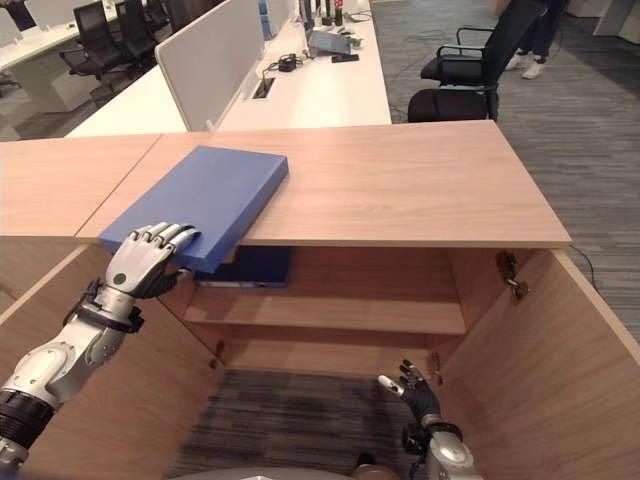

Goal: Put the empty folder in the office cabinet

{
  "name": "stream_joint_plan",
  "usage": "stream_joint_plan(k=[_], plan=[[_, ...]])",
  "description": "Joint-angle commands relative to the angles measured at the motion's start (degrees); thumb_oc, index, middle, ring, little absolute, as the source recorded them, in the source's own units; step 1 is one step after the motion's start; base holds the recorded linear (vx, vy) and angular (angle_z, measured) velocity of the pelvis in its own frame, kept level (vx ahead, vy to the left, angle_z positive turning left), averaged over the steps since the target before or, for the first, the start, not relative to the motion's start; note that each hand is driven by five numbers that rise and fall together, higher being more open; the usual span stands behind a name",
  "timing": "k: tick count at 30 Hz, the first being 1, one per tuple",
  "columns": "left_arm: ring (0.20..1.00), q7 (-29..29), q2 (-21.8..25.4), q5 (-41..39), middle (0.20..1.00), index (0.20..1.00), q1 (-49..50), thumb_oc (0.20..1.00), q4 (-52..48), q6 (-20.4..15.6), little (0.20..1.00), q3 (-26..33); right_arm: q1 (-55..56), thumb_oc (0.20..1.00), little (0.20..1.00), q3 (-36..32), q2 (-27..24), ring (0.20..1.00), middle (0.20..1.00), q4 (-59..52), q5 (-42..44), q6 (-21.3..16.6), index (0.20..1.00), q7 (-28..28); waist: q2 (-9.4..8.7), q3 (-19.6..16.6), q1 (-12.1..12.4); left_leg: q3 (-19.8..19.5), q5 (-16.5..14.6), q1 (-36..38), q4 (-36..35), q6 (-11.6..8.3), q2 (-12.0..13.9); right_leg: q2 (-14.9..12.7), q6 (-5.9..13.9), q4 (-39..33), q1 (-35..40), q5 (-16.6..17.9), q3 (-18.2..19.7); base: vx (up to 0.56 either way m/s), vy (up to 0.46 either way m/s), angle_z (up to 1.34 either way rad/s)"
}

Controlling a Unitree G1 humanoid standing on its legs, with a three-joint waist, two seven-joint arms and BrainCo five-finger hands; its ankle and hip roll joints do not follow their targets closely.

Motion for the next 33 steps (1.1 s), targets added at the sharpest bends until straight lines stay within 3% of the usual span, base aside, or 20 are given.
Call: stream_joint_plan(k=[1,12,18,28,33], plan=[[0.200,-0.3,0.0,-2.5,0.200,0.200,-4.9,0.200,0.7,0.0,0.200,1.6,-2.4,1.000,1.000,1.3,0.3,1.000,1.000,-2.7,1.9,-2.3,1.000,-0.4,-4.01,0.2,-0.1,-1.3,-1.8,-1.8,5.4,-4.52,4.0,-3.3,4.59,1.2,4.8,-6.8,-0.1,0.00,0.000,0.00],[0.200,-0.8,-1.5,-5.3,0.200,0.200,-3.8,0.200,-1.3,-0.3,0.200,3.8,-2.6,1.000,1.000,0.9,1.2,1.000,1.000,-2.1,3.6,-1.7,1.000,-0.3,-4.32,0.1,0.0,-1.7,-2.0,-1.4,5.5,-4.34,3.9,-3.3,4.41,1.7,5.0,-7.0,-0.1,0.00,0.000,0.00],[0.200,-0.7,-2.8,-10.4,0.200,0.200,-3.0,0.200,-6.2,-1.3,0.200,8.8,-3.1,1.000,1.000,1.0,1.7,1.000,1.000,-2.1,2.7,-1.4,1.000,-0.7,-4.35,-0.1,0.5,-2.0,-1.9,-1.3,5.0,-4.16,3.7,-3.4,4.34,1.7,5.1,-7.1,-0.4,0.00,0.000,0.00],[0.200,-1.4,-6.3,-22.5,0.200,0.200,-4.6,0.200,-15.4,-3.7,0.200,16.2,-5.0,1.000,1.000,1.9,2.9,1.000,1.000,-2.5,2.0,-0.7,1.000,-1.2,-3.97,-0.4,1.2,-2.8,-1.4,-1.1,3.5,-3.55,2.7,-3.7,4.40,1.8,5.0,-6.9,-1.1,0.00,0.001,0.02],[0.200,-2.9,-8.8,-33.3,0.200,0.200,-5.2,0.200,-18.7,-5.7,0.200,18.0,-5.9,1.000,1.000,2.2,3.1,1.000,1.000,-2.6,1.3,-0.1,1.000,-1.5,-3.53,-0.6,1.3,-3.3,-0.9,-1.0,2.0,-3.11,2.2,-3.9,4.50,2.1,4.5,-6.7,-1.6,-0.02,0.008,0.07]])
